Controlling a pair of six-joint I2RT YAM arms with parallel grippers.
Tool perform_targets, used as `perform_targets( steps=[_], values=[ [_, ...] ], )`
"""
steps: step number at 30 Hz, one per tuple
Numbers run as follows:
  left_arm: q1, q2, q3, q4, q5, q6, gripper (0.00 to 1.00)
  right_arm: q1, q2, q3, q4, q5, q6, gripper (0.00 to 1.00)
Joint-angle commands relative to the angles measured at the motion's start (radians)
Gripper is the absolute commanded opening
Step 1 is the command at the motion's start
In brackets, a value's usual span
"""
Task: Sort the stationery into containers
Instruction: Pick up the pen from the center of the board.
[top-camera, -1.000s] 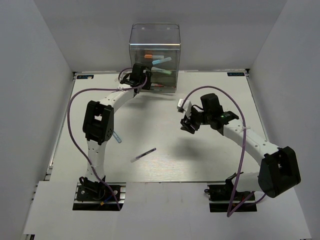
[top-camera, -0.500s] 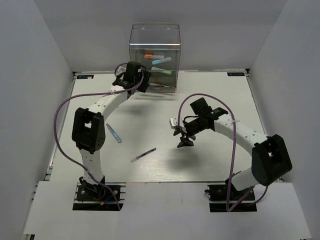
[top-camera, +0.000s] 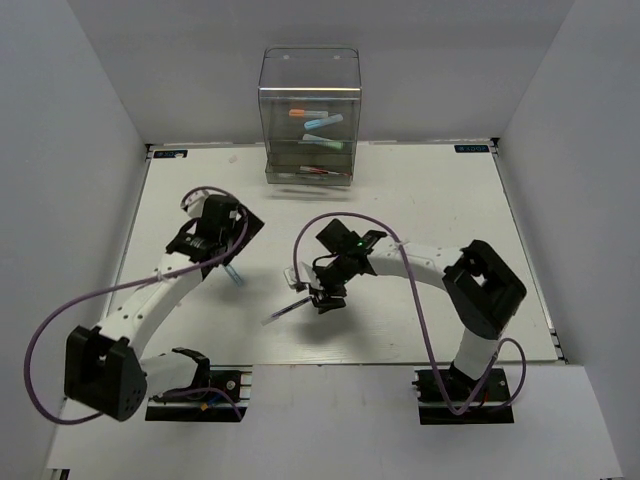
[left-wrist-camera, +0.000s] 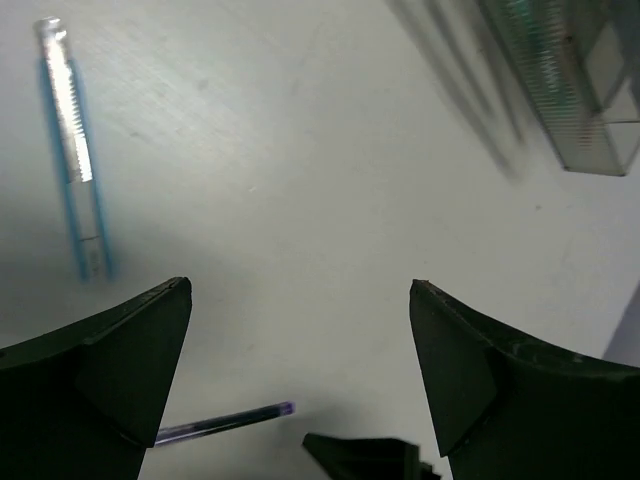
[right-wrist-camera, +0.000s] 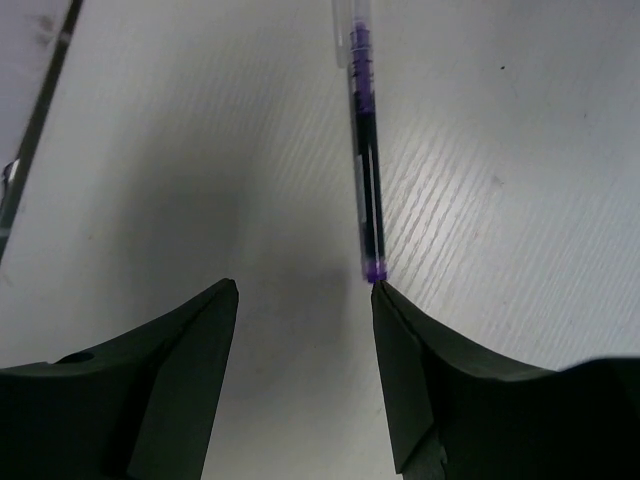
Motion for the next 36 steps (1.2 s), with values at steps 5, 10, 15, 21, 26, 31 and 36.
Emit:
perform_targets(
  steps=[5,10,15,21,26,31,36],
  values=[
    [0.013,-0.232,-0.094,-0.154,-0.087,0.049,1.0,0.063,0.119,0.135,0.082,0.115,0.091,0.61],
    [0.013,-0.307,-0.146,-0.207,-0.09,0.039,1.0,0.094,0.188,0.167,0.079,0.146,0.099,0.59],
    [0.013,-0.375,-0.204,-0.226,-0.072,-0.009,1.0,0.113,0.231,0.179,0.064,0.164,0.101,0.5],
    [0.013,-0.422,-0.215,-0.257,-0.081,-0.027,1.0,0.122,0.223,0.143,0.052,0.201,0.092,0.19],
    [0.013,-0.445,-0.233,-0.266,-0.081,-0.046,1.0,0.113,0.142,0.081,0.045,0.277,0.082,0.0],
    [0.013,-0.487,-0.264,-0.275,-0.081,-0.075,1.0,0.062,0.05,0.09,0.105,0.497,0.096,0.0],
    [0.013,-0.527,-0.298,-0.284,-0.072,-0.096,1.0,-0.062,-0.017,0.166,0.117,0.555,0.052,0.0]
  ],
)
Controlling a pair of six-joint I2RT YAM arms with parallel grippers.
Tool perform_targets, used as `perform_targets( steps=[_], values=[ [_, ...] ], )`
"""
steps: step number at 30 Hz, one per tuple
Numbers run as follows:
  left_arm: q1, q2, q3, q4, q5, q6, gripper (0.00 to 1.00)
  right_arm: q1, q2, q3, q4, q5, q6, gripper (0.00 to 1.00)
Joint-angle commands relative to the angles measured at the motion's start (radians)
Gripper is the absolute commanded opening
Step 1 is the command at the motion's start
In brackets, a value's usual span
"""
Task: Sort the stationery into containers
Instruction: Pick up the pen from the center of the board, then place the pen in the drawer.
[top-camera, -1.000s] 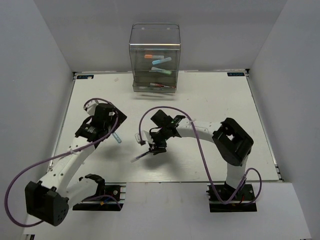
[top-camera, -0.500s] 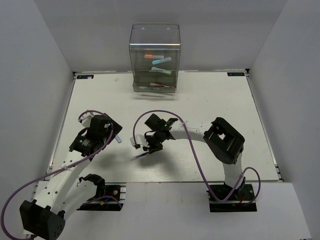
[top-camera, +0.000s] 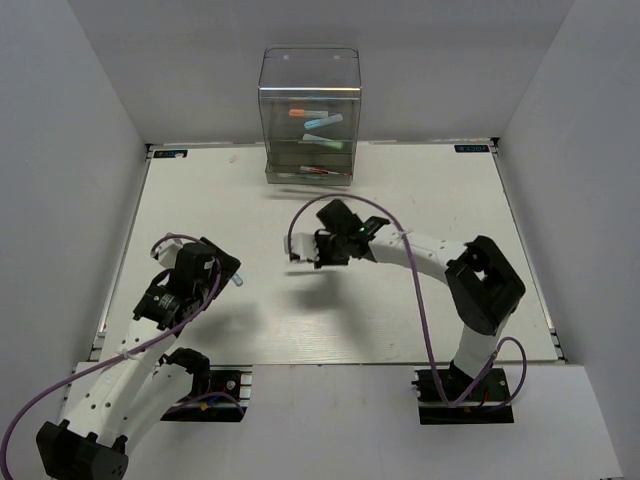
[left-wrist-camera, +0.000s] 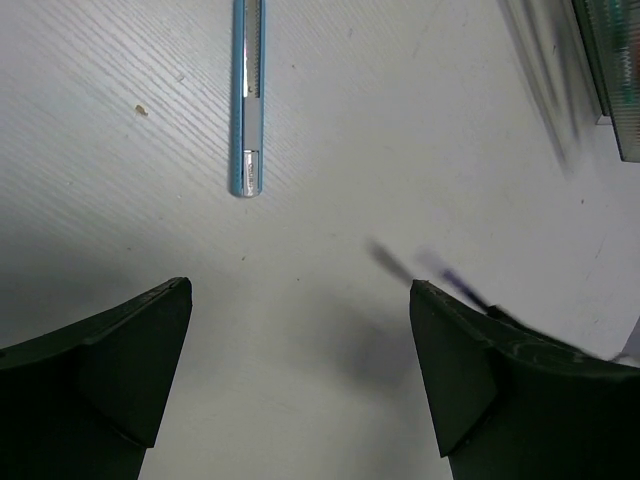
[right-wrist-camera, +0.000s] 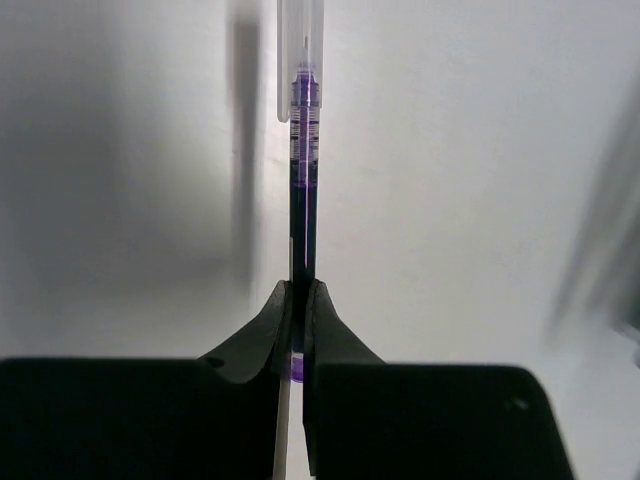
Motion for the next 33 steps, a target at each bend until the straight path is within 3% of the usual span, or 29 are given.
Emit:
perform_targets(
  steps=[1,6,10,18,28,31,32,33],
  values=[
    [0.003,-0.026,-0.027,-0.015,-0.007,-0.028,1.0,-0.085,-0.078,0.077,0.036,0.087,-0.034,0.0],
    [0.003,-0.037,-0.036,-0.005,0.013,-0.037,1.0,-0.168,-0.046,0.2,0.134,0.153,-0.058,0.0],
    [0.003,-0.028,-0.045,0.004,0.022,-0.037,1.0,-0.211,0.075,0.356,0.183,0.199,-0.1,0.0],
    [0.003,-0.018,-0.045,0.004,0.031,-0.037,1.0,-0.251,0.376,0.781,0.106,0.204,-0.173,0.0],
    [0.003,0.0,-0.045,0.015,0.041,-0.037,1.0,-0.271,0.496,0.866,0.131,0.216,-0.178,0.0],
    [0.003,0.02,-0.045,0.033,0.041,-0.037,1.0,-0.277,0.494,0.849,0.119,0.204,-0.167,0.2],
    [0.003,0.035,-0.045,0.033,0.041,-0.037,1.0,-0.277,0.483,0.844,0.116,0.189,-0.161,0.34],
    [0.003,0.035,-0.045,0.047,0.05,-0.037,1.0,-0.278,0.479,0.837,0.117,0.184,-0.16,0.38]
  ],
)
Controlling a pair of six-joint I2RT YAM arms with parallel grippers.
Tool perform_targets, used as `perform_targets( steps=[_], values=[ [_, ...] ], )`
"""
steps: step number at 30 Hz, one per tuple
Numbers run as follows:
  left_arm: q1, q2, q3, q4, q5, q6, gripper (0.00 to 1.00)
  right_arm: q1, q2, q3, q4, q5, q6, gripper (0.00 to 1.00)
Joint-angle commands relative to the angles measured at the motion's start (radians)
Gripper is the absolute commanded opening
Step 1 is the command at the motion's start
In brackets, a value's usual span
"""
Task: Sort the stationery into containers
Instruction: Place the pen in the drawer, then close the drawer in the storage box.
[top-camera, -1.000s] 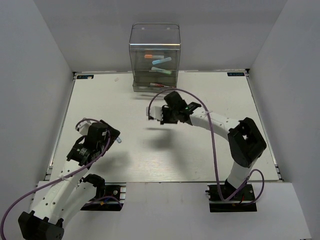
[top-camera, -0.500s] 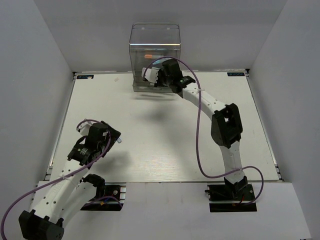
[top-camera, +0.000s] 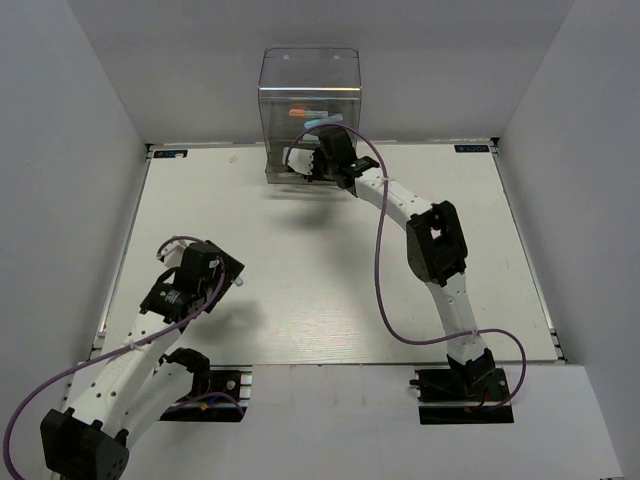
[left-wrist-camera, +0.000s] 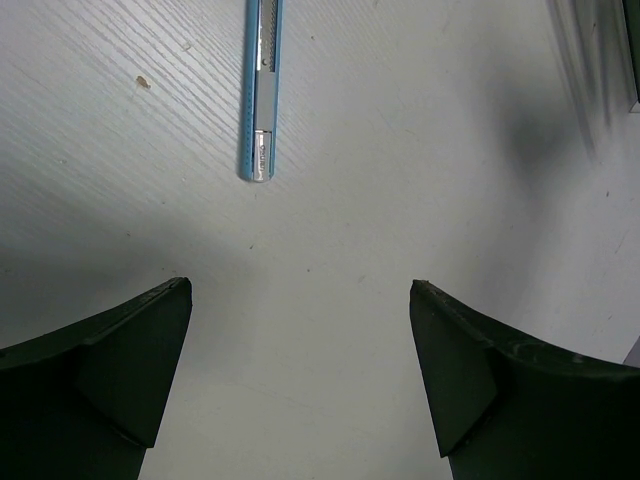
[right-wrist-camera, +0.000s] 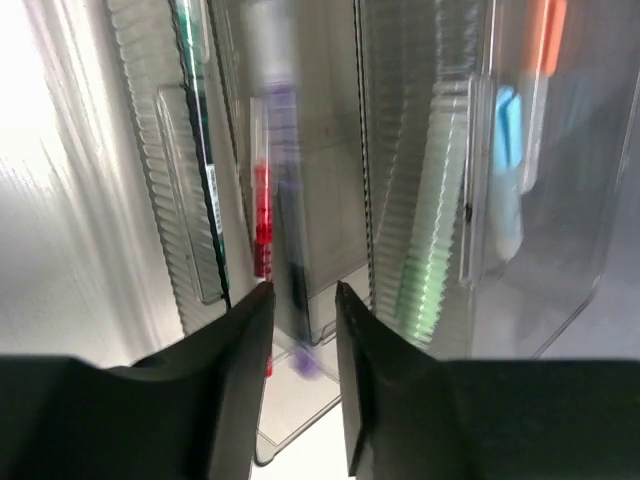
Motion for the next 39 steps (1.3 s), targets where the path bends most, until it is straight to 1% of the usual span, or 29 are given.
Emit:
perform_targets(
  steps=[1,3,5,7,8,9,10,11,12,14,15,16,17,19,24,26,27,29,30,35,39],
  values=[
    [0.003,0.033,0.006,0.044,0.014,-0.002,1.0,-0.016,-0.048,-0.002,0.014,-0.027,0.001,0.4],
    [0.003,0.049,0.006,0.054,0.025,-0.002,1.0,-0.013,-0.071,-0.021,0.022,-0.036,0.008,0.4],
    [0.003,0.061,0.006,0.064,0.025,-0.002,1.0,-0.014,-0.103,-0.05,0.026,-0.093,0.021,0.4],
    [0.003,0.07,0.006,0.082,0.034,0.007,1.0,-0.019,-0.117,-0.064,0.028,-0.116,0.031,0.37],
    [0.003,0.079,0.006,0.082,0.034,0.007,1.0,-0.019,-0.129,-0.071,0.026,-0.128,0.043,0.24],
    [0.003,0.079,0.006,0.082,0.034,0.007,1.0,-0.022,-0.131,-0.068,0.022,-0.189,0.044,0.13],
    [0.003,0.088,0.015,0.091,0.034,0.007,1.0,-0.026,-0.154,-0.075,0.002,-0.215,0.055,0.04],
    [0.003,0.089,0.015,0.091,0.034,0.007,1.0,-0.033,-0.162,-0.082,-0.01,-0.247,0.058,0.0],
    [0.003,0.089,0.015,0.091,0.034,0.007,1.0,-0.034,-0.18,-0.091,-0.026,-0.348,0.037,0.0],
    [0.003,0.098,0.015,0.091,0.034,0.007,1.0,-0.034,-0.195,-0.128,-0.058,-0.413,0.012,0.0],
    [0.003,0.098,0.015,0.091,0.034,0.007,1.0,-0.036,-0.22,-0.16,-0.061,-0.477,-0.02,0.0],
    [0.003,0.098,0.015,0.091,0.034,0.007,1.0,-0.033,-0.223,-0.179,-0.07,-0.49,-0.032,0.0],
    [0.003,0.098,0.015,0.091,0.034,0.007,1.0,-0.03,-0.223,-0.18,-0.122,-0.51,-0.048,0.0],
    [0.003,0.098,0.015,0.091,0.034,0.007,1.0,-0.022,-0.174,-0.155,-0.144,-0.516,-0.068,0.0],
    [0.003,0.098,0.015,0.091,0.034,0.007,1.0,-0.03,-0.114,-0.091,-0.138,-0.453,-0.011,0.0],
    [0.003,0.107,0.015,0.101,0.043,0.007,1.0,-0.028,-0.088,-0.081,-0.109,-0.43,0.006,0.0],
    [0.003,0.116,0.015,0.11,0.043,0.016,1.0,-0.027,-0.076,-0.079,-0.087,-0.391,0.018,0.0],
    [0.003,0.125,0.015,0.14,0.071,0.031,1.0,-0.025,-0.056,-0.065,-0.045,-0.363,0.032,0.0],
    [0.003,0.125,0.015,0.153,0.08,0.04,1.0,-0.023,-0.039,-0.059,-0.029,-0.307,0.058,0.0],
    [0.003,0.159,0.033,0.214,0.117,0.065,1.0,-0.03,0.028,0.005,0.045,-0.164,0.115,0.0],
    [0.003,0.18,0.033,0.251,0.135,0.074,1.0,-0.031,0.038,-0.001,0.104,-0.11,0.126,0.0]
  ],
)
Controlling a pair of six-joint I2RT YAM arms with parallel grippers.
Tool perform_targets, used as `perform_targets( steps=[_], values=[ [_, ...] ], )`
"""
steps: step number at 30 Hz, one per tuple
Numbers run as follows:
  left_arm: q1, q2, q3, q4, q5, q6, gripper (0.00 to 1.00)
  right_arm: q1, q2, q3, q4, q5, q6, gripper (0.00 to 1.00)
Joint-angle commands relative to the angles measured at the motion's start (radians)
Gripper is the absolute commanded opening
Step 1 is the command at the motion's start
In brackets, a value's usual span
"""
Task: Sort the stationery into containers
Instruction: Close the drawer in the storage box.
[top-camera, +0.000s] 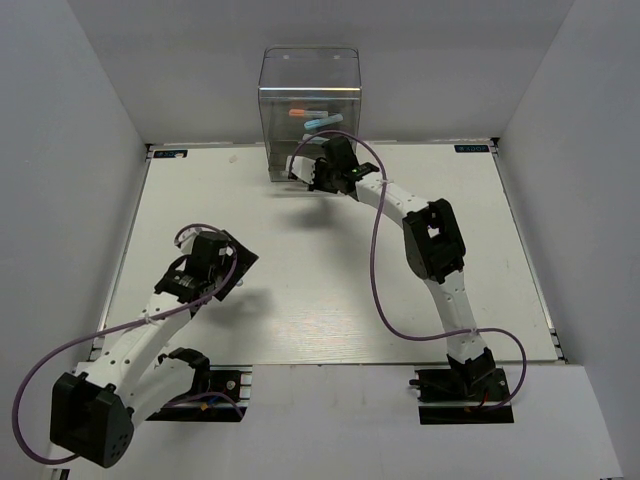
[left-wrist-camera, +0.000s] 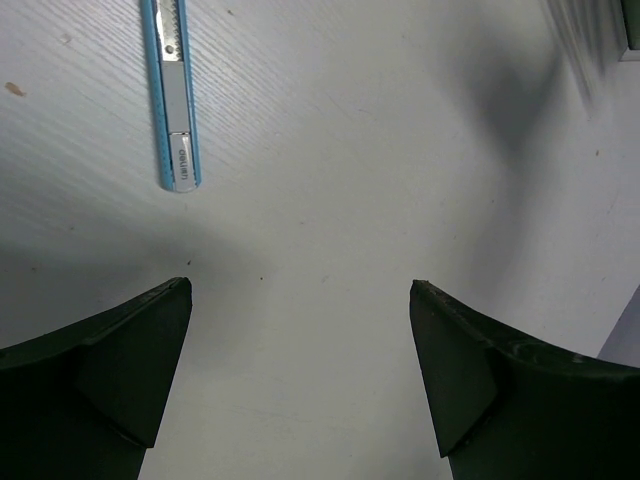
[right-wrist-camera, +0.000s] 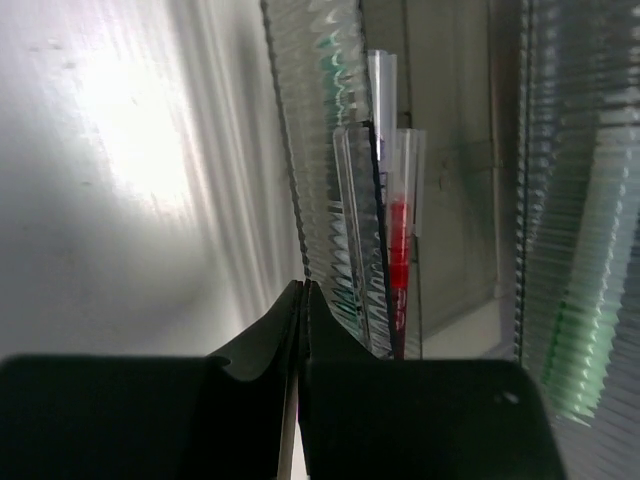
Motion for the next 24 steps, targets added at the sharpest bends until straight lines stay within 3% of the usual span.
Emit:
perform_targets(
  steps=[1,24],
  values=[
    [0.002,0.009,0.031,0.062,0.04,0.024,1.0,-0.006,0.004,0.05,0.124,0.113,0.038,0.0],
    [0.002,0.209,0.114,0.285,0.137,0.043,1.0,-0.02,0.104,0.15,0.241,0.274,-0.012,0.0]
  ],
)
